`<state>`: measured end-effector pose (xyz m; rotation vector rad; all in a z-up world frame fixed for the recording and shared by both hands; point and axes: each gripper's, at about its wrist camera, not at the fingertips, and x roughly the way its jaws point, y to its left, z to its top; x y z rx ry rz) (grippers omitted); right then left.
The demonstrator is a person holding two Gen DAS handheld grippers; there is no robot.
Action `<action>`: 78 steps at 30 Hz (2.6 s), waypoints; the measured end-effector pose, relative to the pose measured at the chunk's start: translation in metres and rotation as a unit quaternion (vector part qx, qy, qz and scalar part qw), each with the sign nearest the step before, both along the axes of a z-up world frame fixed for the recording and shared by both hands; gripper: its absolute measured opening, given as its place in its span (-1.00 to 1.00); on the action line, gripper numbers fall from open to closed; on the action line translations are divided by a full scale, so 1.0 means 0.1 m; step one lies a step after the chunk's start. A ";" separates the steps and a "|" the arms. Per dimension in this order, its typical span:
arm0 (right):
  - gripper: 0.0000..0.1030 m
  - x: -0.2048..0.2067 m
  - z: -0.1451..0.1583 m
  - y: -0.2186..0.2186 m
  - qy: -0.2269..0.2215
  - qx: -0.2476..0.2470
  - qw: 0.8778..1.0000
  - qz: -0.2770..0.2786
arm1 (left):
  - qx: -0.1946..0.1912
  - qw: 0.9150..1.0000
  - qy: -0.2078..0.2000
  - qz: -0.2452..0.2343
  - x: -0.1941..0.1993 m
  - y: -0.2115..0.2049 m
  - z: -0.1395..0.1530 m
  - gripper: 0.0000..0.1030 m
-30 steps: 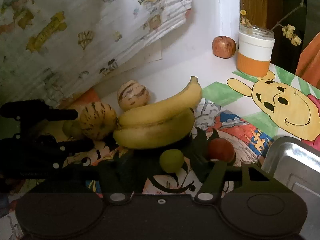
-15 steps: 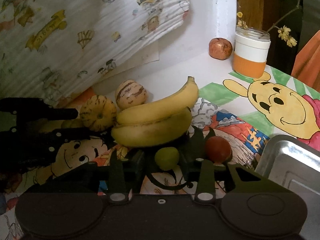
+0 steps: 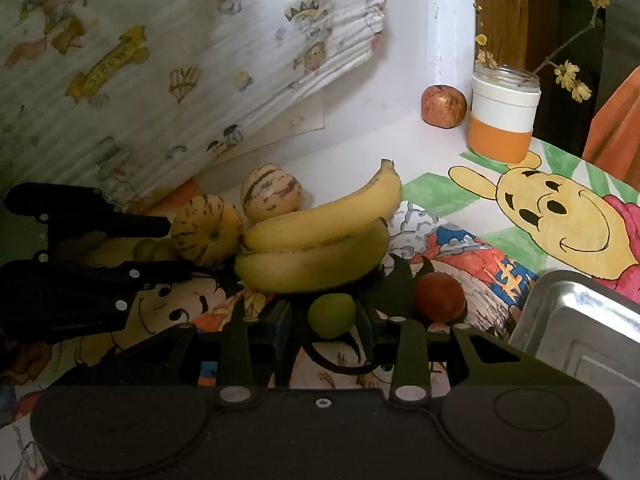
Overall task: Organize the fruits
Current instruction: 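Grasp a green grape with the right tool while the left tool grasps a brown round fruit, then carry the grape with the right tool while the left tool carries the brown fruit to the tray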
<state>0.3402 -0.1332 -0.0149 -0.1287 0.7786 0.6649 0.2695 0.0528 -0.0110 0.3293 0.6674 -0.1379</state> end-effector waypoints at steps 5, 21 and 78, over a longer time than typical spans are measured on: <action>-0.26 0.01 -0.02 -0.01 0.002 0.001 1.000 -0.004 | 0.017 1.000 0.009 -0.005 0.02 -0.06 -0.02 -0.18; -0.46 -0.07 -0.01 -0.04 -0.013 0.007 1.000 -0.015 | 0.046 0.999 0.026 0.011 -0.05 -0.17 0.03 -0.39; -0.46 -1.99 0.20 -1.87 -0.019 0.097 0.958 -0.270 | -0.227 0.968 0.085 -0.061 -0.79 -1.58 0.15 -0.39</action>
